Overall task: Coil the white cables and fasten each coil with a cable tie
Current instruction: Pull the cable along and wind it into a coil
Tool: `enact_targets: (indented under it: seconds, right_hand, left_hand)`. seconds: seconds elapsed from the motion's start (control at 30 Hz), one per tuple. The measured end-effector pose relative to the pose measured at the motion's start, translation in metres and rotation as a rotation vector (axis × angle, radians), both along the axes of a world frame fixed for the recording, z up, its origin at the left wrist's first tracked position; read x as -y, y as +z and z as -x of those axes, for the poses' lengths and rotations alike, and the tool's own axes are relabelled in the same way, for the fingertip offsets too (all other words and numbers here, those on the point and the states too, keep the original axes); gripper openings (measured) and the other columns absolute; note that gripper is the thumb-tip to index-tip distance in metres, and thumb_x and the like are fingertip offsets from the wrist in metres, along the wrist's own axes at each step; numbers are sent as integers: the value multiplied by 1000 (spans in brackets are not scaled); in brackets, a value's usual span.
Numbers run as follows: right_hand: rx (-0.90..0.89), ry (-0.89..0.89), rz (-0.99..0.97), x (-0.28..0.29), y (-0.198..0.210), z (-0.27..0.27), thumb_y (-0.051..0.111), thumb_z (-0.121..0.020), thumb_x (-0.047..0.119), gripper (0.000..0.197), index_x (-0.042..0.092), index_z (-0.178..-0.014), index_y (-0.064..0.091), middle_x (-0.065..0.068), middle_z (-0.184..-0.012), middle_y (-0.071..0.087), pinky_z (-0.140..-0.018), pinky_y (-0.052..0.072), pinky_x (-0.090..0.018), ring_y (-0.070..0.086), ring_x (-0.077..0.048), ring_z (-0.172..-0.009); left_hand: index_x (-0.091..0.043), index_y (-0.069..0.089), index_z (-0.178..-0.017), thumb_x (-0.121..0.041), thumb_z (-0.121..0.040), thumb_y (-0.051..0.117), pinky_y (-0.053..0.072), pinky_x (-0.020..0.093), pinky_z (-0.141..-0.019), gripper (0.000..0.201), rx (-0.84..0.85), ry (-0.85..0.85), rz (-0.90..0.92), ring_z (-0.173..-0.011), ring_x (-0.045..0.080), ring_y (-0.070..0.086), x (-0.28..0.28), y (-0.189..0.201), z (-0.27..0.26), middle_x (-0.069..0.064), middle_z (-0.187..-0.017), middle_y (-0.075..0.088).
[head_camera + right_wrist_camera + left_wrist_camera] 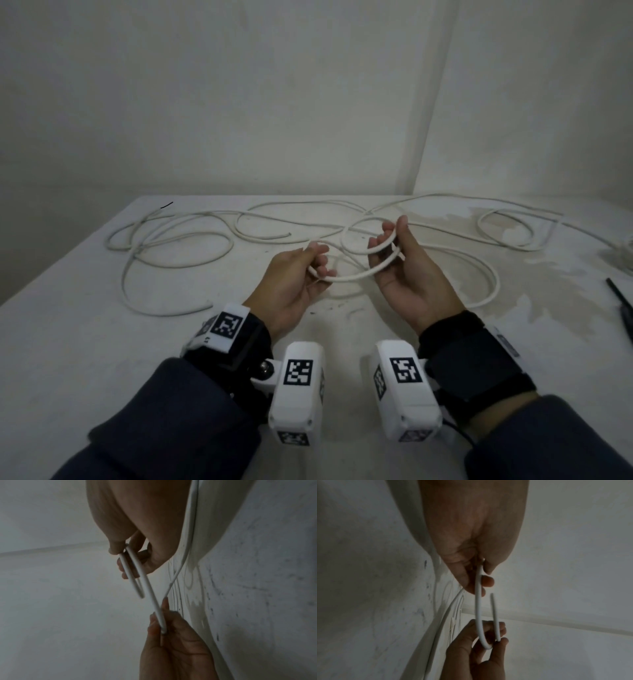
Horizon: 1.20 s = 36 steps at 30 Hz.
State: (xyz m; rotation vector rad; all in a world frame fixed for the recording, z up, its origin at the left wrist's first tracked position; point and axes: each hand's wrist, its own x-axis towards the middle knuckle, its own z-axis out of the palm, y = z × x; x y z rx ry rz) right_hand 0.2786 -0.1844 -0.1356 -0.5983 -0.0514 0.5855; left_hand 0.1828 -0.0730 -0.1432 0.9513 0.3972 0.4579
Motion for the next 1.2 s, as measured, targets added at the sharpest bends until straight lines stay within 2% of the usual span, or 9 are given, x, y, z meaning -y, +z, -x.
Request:
enact_targets:
  seconds: [0.13, 0.27, 0.47, 0.57, 0.7, 0.83, 0.93, 1.07, 1.2]
  right_hand:
    - [-2, 143, -92, -2, 2, -1, 50, -97, 29, 31, 9, -74, 54, 3, -56, 49, -44, 46, -18, 48, -5, -43]
    - [200, 206, 91, -5, 1, 4, 43, -100, 30, 34, 12, -72, 49, 6, -51, 35, -37, 30, -16, 29, -5, -39]
    - [532, 251, 420, 3, 7, 8, 45, -100, 25, 34, 11, -68, 49, 6, -50, 27, -35, 21, -15, 23, -4, -40]
    - [707, 275, 583, 6, 8, 13, 46, -100, 22, 37, 10, -66, 50, 7, -46, 29, -37, 22, -16, 24, -6, -39]
    - [786, 264, 616, 8, 8, 13, 47, -100, 23, 38, 8, -66, 54, 6, -47, 31, -39, 24, -16, 25, -7, -41]
    - [846, 195, 609, 9, 7, 14, 57, -95, 20, 11, 11, -90, 61, 0, -54, 39, -44, 31, -21, 32, -11, -46]
    - [792, 151, 561, 9, 6, 14, 65, -89, 16, 36, 21, -112, 39, -6, -59, 44, -46, 37, -25, 37, -15, -51]
    - [890, 196, 510, 11, 7, 13, 65, -90, 17, 46, 34, -128, 45, -10, -60, 43, -48, 39, -25, 40, -16, -50]
    - [911, 118, 537, 8, 6, 13, 66, -89, 20, 29, 12, -116, 57, -11, -59, 45, -48, 40, -25, 41, -17, -51]
  left_hand:
    - [4, 61, -103, -12, -102, 38, 44, 16, -44, 28, -69, -73, -77, -41, 6, 37, 2, -1, 0, 1, -60, 45]
    - [0, 62, -110, -12, -101, 41, 40, 17, -44, 26, -51, 74, -207, -38, 5, 34, -2, -2, -2, -5, -52, 41]
    - [-15, 66, -108, -21, -100, 45, 46, 28, -79, 23, -38, 202, -545, -70, 12, 53, 0, -3, 1, 1, -74, 55]
    - [-11, 63, -116, -21, -101, 44, 54, 24, -63, 27, 21, 10, -434, -63, 12, 59, 5, -1, 4, 6, -80, 61]
    - [-7, 62, -111, -23, -104, 34, 35, 19, -43, 32, 39, -89, -465, -42, 6, 37, 11, 6, 4, 1, -59, 46]
    - [-11, 61, -95, -24, -104, 31, 23, 17, -39, 33, -8, -71, -518, -40, 4, 26, 16, 13, 3, -10, -45, 34]
    - [-17, 61, -96, -20, -103, 34, 21, 17, -38, 28, -43, -13, -584, -38, 5, 25, 16, 16, 2, -12, -43, 32]
    - [-25, 52, -107, -18, -100, 37, 23, 18, -38, 18, -51, 37, -643, -37, 6, 26, 16, 19, 4, -10, -44, 32]
    - [-11, 52, -93, -11, -99, 39, 17, 16, -40, 15, 1, 9, -642, -38, 6, 20, 14, 19, 6, -9, -45, 27]
